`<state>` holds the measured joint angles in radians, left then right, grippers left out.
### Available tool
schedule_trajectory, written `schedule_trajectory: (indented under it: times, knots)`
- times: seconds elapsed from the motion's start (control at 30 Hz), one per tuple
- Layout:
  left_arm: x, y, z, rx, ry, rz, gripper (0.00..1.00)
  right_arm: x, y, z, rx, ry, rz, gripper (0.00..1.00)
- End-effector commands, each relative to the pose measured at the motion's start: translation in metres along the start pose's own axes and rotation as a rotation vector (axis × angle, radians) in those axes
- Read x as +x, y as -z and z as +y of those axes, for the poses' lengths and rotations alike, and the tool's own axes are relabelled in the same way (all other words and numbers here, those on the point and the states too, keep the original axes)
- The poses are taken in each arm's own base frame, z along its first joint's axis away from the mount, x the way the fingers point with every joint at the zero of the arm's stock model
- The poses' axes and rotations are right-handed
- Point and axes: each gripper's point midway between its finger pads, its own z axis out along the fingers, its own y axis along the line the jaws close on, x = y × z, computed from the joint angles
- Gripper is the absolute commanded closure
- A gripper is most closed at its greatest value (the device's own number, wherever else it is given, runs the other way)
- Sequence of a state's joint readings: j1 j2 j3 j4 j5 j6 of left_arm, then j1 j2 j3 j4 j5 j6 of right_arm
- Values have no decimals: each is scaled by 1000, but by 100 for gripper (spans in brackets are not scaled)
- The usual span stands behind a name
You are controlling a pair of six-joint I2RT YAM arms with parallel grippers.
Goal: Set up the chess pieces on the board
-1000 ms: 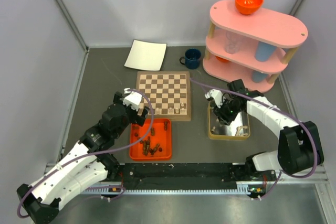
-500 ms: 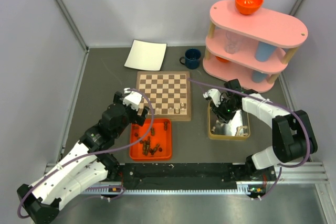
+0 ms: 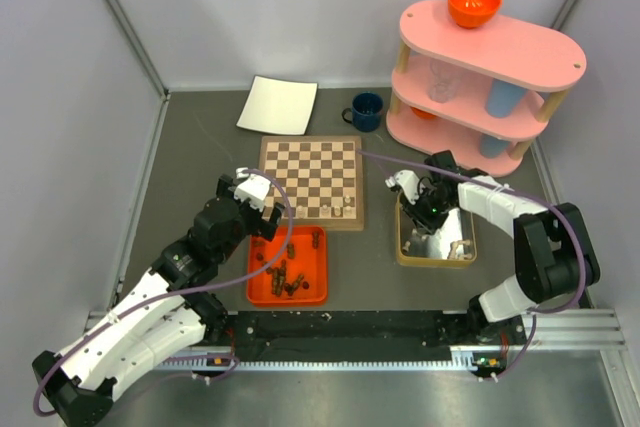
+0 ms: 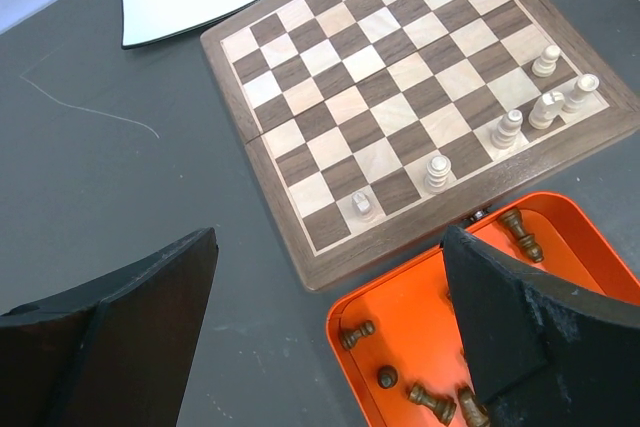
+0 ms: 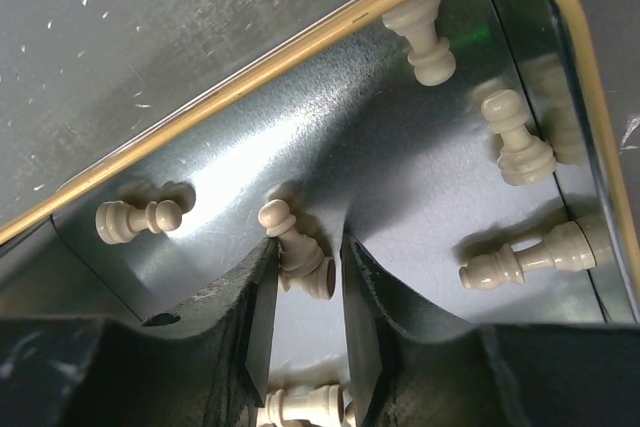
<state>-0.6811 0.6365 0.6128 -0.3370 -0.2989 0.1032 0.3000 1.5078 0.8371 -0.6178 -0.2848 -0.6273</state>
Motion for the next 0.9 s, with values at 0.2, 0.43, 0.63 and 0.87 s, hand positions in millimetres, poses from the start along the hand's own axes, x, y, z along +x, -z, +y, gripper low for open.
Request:
schedule_trajectory:
  times: [0.2, 0.43, 0.63, 0.87]
  knots:
    - [-39, 8, -28, 168, 126, -129, 1, -22, 15, -3, 15, 24, -86, 90]
    - [-98, 25, -114, 668, 466, -241, 1, -40, 48, 3, -29, -26, -261, 95]
    - [-132, 15, -158, 939, 840, -198, 3, -58, 78, 16, -61, 4, -417, 95]
    - [-134, -36, -209, 1014, 1032, 14, 14, -73, 100, 34, -105, 74, -537, 95]
